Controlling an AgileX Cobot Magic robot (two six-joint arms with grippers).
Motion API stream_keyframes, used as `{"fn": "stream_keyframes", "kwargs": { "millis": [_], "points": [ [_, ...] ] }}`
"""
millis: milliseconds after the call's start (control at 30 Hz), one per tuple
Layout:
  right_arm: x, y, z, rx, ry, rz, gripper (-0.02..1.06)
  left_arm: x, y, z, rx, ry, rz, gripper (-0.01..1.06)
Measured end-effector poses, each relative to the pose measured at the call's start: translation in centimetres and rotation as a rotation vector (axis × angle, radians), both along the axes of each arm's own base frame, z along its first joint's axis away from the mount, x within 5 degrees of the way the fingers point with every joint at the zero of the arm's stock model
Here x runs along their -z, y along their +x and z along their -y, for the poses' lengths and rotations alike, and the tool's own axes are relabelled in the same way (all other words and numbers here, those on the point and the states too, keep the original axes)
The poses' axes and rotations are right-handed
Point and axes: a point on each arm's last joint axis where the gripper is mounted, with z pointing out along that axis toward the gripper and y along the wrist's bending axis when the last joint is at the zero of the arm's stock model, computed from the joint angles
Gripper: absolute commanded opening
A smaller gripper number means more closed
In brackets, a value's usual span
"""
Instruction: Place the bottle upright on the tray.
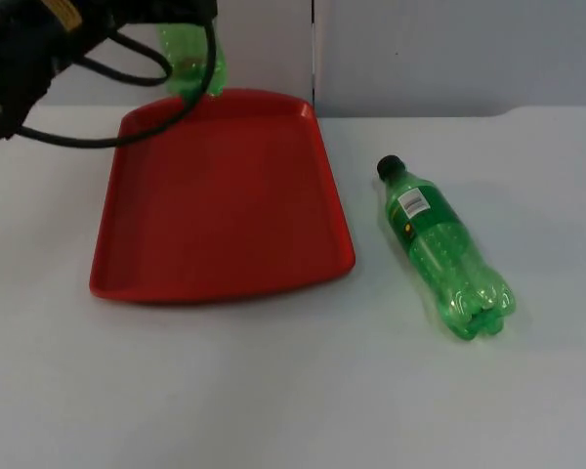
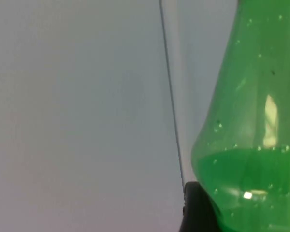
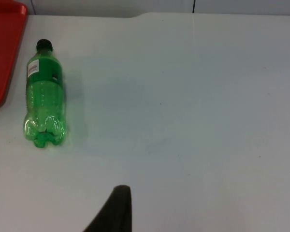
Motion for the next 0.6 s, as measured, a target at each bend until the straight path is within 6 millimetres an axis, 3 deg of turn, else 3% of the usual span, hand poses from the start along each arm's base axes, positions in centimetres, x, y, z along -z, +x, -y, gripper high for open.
{"fn": "stream_keyframes", "kwargs": {
  "millis": [600],
  "points": [
    [0.0, 0.0, 0.0, 0.000, 0.000, 0.000, 1.05, 8.3, 0.3, 0.1, 0.005, 0.036, -0.109, 0.00]
  ]
}}
